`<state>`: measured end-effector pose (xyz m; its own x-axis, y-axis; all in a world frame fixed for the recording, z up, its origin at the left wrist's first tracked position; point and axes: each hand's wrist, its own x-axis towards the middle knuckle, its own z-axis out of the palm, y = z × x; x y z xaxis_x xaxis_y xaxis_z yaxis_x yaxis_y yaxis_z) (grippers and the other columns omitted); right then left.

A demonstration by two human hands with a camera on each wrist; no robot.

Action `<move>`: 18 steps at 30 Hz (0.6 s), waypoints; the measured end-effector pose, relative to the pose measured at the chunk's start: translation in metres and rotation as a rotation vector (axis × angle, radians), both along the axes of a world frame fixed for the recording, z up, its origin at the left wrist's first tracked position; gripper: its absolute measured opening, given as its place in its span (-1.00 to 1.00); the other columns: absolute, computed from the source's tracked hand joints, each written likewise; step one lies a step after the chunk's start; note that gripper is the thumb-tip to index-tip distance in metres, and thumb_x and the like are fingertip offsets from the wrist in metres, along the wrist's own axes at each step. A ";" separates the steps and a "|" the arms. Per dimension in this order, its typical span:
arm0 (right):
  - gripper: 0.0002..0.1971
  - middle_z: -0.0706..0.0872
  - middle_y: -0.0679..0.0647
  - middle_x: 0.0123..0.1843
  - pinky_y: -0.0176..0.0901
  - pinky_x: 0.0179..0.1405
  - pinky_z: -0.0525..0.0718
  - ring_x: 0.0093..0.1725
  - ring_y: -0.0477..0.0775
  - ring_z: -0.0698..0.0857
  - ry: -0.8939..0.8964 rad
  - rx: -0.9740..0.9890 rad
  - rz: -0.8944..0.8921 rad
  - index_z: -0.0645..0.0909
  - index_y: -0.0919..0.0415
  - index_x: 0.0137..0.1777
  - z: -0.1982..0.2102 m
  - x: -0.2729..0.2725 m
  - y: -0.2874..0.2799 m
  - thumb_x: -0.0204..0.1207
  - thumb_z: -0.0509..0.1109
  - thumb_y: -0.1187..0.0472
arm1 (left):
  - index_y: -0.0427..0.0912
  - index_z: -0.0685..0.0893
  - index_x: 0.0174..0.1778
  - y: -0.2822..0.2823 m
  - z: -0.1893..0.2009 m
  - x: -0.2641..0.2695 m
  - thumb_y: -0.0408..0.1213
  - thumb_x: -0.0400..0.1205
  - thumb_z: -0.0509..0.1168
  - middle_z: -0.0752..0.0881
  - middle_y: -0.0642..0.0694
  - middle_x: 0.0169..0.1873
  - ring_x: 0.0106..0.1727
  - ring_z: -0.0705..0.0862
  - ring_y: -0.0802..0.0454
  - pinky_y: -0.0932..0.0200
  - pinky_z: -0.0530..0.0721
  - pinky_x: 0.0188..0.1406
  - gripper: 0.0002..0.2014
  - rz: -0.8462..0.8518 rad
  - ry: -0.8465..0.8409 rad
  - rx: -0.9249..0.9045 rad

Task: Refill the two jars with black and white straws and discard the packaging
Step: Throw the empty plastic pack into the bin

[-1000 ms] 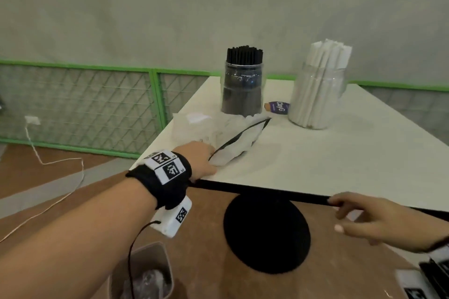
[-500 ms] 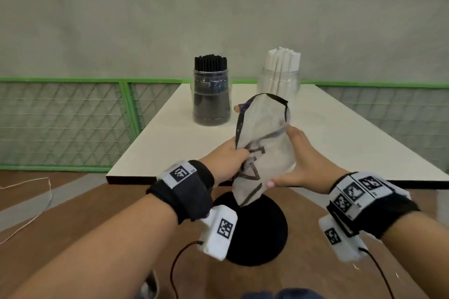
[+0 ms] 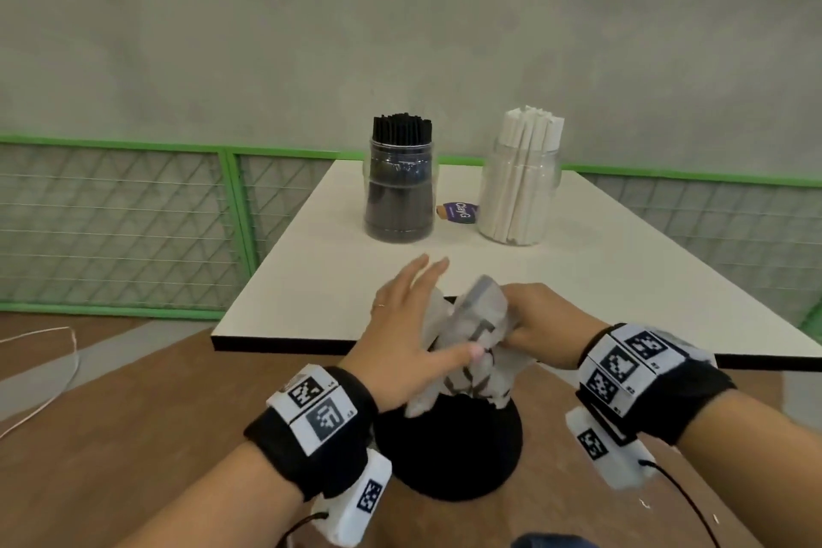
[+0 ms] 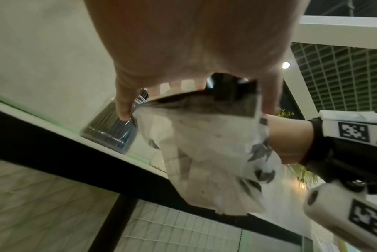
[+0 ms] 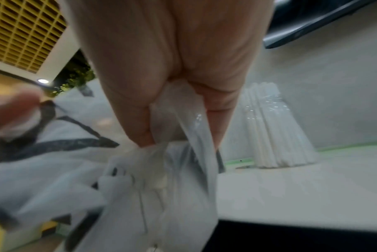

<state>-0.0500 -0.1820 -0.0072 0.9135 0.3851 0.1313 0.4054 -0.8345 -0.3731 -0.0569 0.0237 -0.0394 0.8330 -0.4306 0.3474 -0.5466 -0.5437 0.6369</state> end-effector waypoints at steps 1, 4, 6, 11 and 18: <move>-0.88 0.69 0.03 -0.07 -0.25 -0.19 0.49 -0.05 0.07 0.65 -0.005 -0.052 0.037 0.65 0.21 0.00 0.010 0.006 0.008 0.51 0.42 0.20 | 0.33 -0.09 0.58 0.002 0.000 0.004 0.25 0.35 0.45 -0.04 0.27 0.61 0.56 -0.04 0.32 0.06 0.01 0.59 0.02 -0.031 0.083 -0.027; -0.88 0.59 -0.05 -0.19 -0.29 -0.19 0.42 -0.08 0.06 0.62 -0.069 -0.178 0.142 0.65 0.22 0.00 0.041 0.030 0.040 0.49 0.42 0.26 | 0.30 -0.13 0.58 0.008 0.006 0.020 0.07 0.22 0.62 0.25 0.25 0.53 0.51 0.25 0.40 0.29 0.33 0.48 0.20 -0.112 0.283 -0.305; -0.80 0.65 -0.02 -0.11 -0.27 -0.12 0.51 -0.04 0.06 0.64 -0.099 -0.123 0.170 0.60 0.17 0.07 0.057 0.047 0.062 0.45 0.43 0.29 | 0.13 0.01 0.59 0.016 0.011 0.033 -0.22 0.34 0.61 0.44 0.28 0.38 0.35 0.42 0.51 0.52 0.47 0.23 0.07 -0.089 0.315 -0.421; -0.59 0.59 -0.02 0.23 -0.26 0.17 0.54 0.24 -0.03 0.58 -0.070 0.298 0.236 0.43 0.00 0.31 0.074 0.076 0.113 0.52 0.45 0.05 | -0.14 0.64 0.19 0.065 0.031 0.055 -0.52 0.58 0.30 0.81 -0.11 -0.06 -0.01 0.76 -0.10 0.06 0.71 -0.11 -0.69 0.244 0.335 -0.896; -0.18 0.52 0.02 0.30 -0.23 0.25 0.48 0.29 -0.02 0.51 -0.031 0.348 0.419 0.28 -0.08 0.58 0.033 0.078 0.195 0.35 0.59 0.06 | -0.23 0.65 0.25 0.129 0.032 0.039 -0.43 0.64 0.19 0.72 -0.31 0.02 -0.01 0.67 -0.18 -0.03 0.62 -0.11 -0.71 0.378 0.402 -1.298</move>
<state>0.0276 0.0133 0.0261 0.6848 0.6442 0.3407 0.6921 -0.4284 -0.5810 -0.0180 0.1527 -0.0073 0.9605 0.2762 0.0330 -0.1652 0.4711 0.8665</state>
